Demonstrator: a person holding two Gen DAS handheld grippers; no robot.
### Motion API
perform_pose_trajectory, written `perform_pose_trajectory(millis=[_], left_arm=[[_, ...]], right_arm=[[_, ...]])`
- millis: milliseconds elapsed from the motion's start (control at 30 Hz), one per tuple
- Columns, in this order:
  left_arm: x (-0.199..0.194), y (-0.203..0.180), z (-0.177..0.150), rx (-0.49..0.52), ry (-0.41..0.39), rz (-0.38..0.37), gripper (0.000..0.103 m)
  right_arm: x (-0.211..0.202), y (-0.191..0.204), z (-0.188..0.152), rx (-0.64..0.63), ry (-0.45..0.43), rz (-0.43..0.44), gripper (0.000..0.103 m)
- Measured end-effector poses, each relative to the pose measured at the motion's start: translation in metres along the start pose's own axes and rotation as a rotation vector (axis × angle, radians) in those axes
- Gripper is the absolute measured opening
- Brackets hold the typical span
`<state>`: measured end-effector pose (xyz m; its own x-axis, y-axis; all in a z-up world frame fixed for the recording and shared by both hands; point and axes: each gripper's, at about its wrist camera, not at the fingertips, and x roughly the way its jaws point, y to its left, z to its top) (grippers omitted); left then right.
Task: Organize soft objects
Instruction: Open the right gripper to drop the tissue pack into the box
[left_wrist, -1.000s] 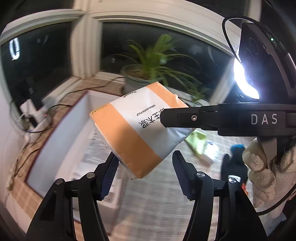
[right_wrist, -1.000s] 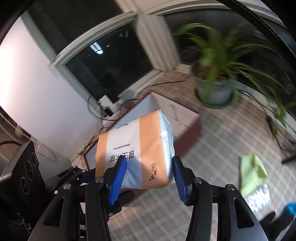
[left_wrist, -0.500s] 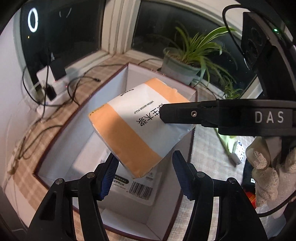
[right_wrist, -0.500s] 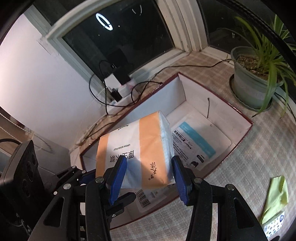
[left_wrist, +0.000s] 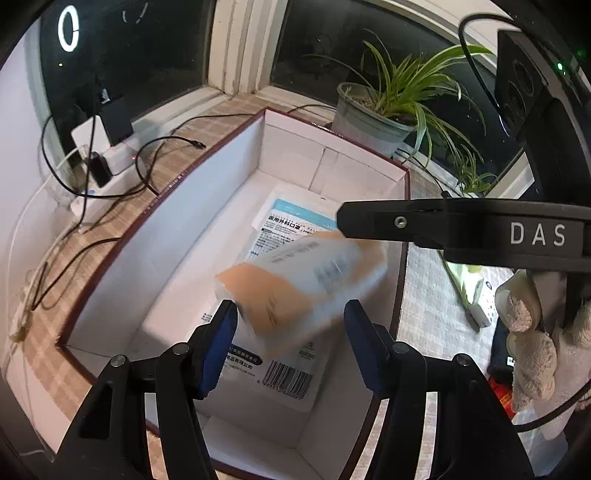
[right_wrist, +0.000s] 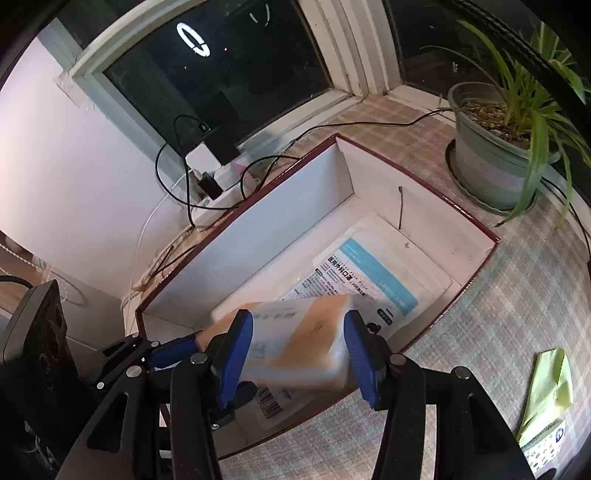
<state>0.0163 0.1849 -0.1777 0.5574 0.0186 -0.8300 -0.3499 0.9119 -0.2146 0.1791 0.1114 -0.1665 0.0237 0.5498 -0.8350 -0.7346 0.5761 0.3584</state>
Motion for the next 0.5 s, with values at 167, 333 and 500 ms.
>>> perform_pose_trajectory(millis=[167,333,500], left_arm=[[-0.01,0.003,0.001,-0.008,-0.024,0.001,0.06],[-0.029,-0.002,0.0,0.0,-0.067,-0.01,0.059],[-0.047,-0.016,-0.004,0.024,-0.1,-0.044,0.06]], right_arm=[[-0.02,-0.002,-0.006,0.019,-0.04,0.013,0.049],[-0.053,-0.01,-0.026,0.038,-0.085,0.013,0.05],[-0.091,-0.03,-0.052,0.084,-0.152,-0.014,0.052]])
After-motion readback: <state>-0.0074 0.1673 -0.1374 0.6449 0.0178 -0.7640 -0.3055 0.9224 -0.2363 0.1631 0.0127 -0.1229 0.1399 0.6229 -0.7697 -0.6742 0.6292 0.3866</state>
